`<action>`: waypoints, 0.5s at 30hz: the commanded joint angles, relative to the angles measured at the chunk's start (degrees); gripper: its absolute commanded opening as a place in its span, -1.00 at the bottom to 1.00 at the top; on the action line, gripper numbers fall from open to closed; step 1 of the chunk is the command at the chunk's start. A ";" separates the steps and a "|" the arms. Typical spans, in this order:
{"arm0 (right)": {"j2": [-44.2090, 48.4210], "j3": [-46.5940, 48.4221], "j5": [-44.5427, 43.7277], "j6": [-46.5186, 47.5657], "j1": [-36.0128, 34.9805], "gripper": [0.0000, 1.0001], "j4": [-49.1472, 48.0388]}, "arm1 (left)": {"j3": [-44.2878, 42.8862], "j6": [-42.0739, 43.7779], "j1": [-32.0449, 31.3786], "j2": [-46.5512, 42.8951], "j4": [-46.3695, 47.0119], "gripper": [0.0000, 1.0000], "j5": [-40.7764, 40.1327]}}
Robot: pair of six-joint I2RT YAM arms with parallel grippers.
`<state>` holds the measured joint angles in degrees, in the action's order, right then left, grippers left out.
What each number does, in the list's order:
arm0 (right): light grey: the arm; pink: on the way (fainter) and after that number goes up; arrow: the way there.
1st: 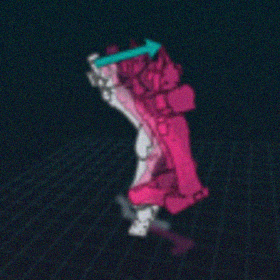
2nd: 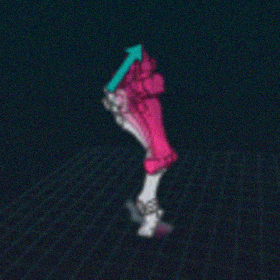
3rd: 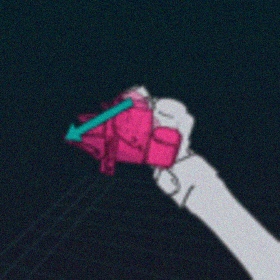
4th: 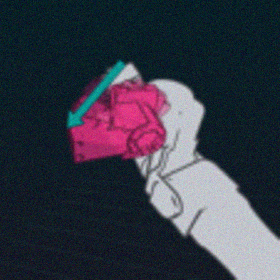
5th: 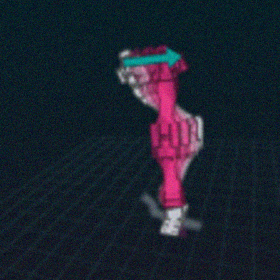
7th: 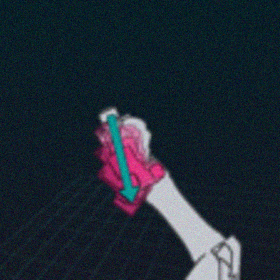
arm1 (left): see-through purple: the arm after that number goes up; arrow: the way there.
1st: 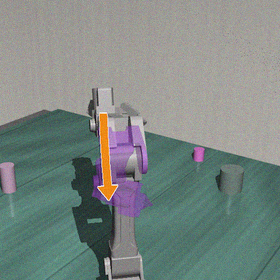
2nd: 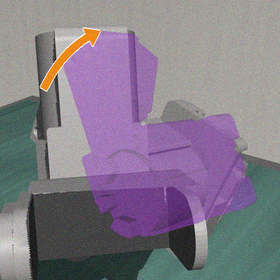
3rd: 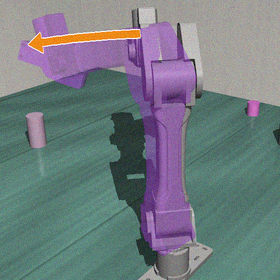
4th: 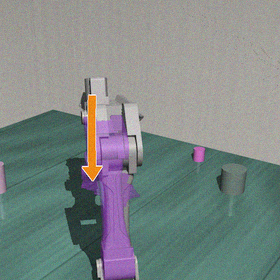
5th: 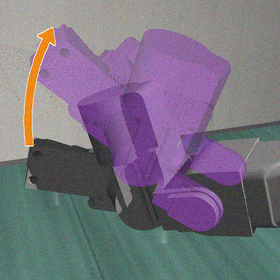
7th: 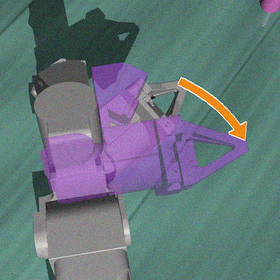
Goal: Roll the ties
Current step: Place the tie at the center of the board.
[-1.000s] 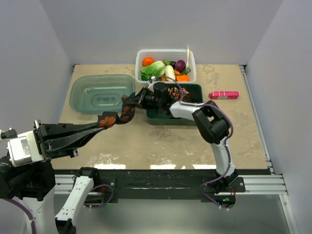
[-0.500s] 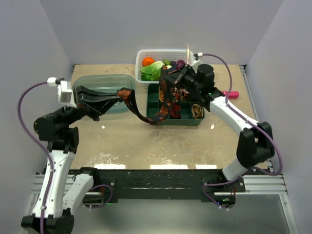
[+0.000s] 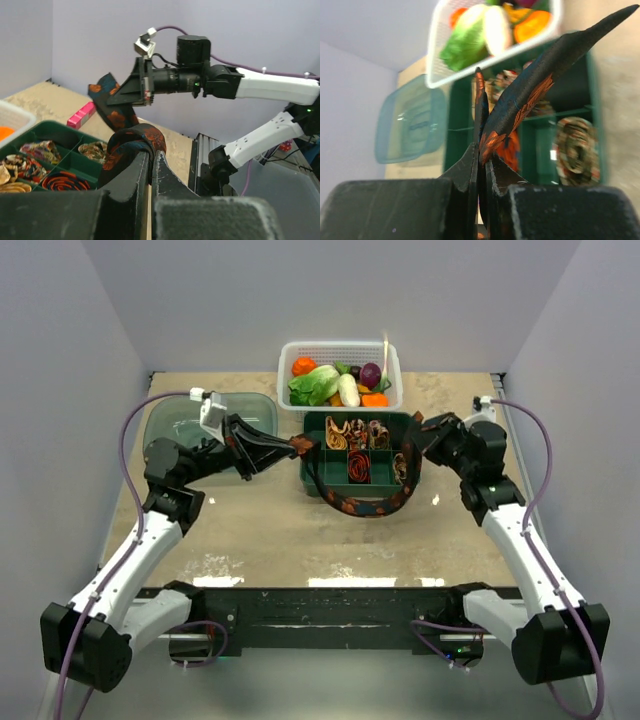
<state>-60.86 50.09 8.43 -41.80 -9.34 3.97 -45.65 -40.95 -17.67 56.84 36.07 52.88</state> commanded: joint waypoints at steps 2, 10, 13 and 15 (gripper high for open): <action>5.04 -7.88 -2.27 3.66 3.71 -1.00 5.43 | 4.24 5.53 -2.01 1.43 -2.95 -1.00 -3.05; 7.60 -13.61 -4.12 4.53 5.48 -1.00 9.22 | 9.86 11.68 -3.60 3.54 -12.95 -1.00 -6.47; 6.81 -13.79 -3.94 5.15 5.83 -1.00 9.39 | 12.07 12.47 -3.60 3.80 -14.19 -1.00 -8.85; 6.89 -13.35 -3.68 5.15 5.92 -1.00 8.87 | 12.34 13.08 -3.60 3.72 -15.06 -1.00 -10.34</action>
<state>-54.63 36.07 5.43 -38.30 -3.90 13.74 -34.15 -31.66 -21.04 60.86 22.79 46.50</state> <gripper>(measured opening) 0.055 0.042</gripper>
